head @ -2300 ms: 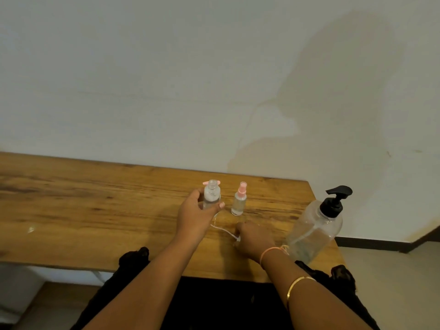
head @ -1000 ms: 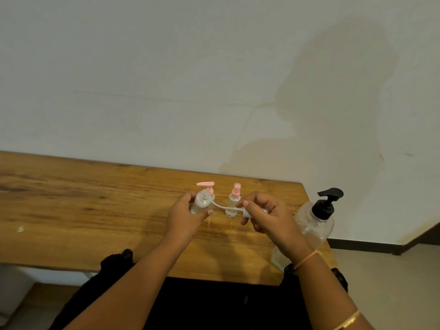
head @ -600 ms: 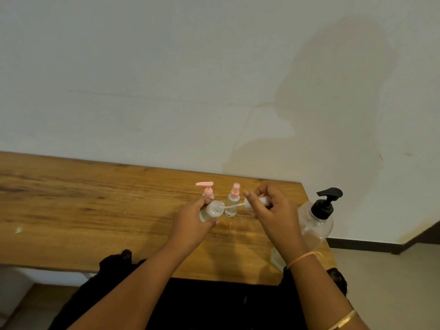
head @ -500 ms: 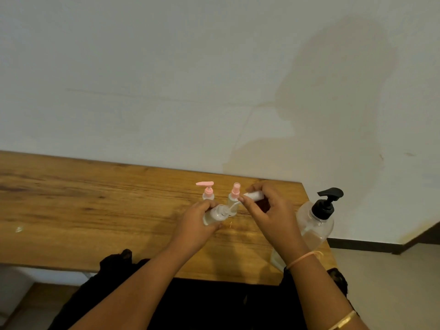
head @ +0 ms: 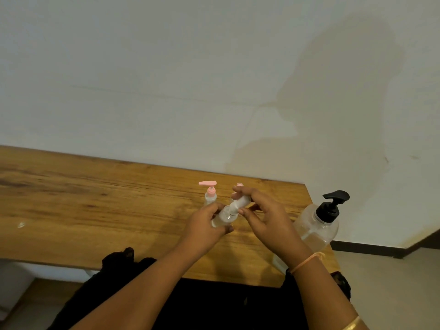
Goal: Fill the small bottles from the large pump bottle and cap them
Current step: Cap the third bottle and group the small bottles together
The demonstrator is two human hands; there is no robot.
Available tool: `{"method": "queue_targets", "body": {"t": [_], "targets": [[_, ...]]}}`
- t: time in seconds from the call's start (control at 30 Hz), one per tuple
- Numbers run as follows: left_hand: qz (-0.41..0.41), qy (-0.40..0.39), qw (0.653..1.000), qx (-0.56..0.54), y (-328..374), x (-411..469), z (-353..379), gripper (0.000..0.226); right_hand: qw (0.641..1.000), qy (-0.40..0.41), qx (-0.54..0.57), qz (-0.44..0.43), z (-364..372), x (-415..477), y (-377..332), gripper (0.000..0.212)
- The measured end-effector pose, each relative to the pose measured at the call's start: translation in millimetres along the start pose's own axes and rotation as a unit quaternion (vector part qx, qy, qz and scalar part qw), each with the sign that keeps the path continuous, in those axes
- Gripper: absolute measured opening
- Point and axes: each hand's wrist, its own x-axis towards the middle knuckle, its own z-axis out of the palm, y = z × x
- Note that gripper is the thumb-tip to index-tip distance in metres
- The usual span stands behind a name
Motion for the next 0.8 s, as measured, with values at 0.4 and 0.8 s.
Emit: {"method": "queue_targets", "body": {"t": [0.4, 0.8], "targets": [[0.033, -0.004, 0.999, -0.031, 5.7, -3.4, 5.2, 0.045, 0.998, 0.019, 0.044, 0.049, -0.2, 2.7, -2.3, 0.045], [0.026, 0.002, 0.999, -0.027, 14.5, -5.5, 12.0, 0.042, 0.988, 0.123, -0.003, 0.094, 8.7, 5.2, -1.7, 0.027]]}}
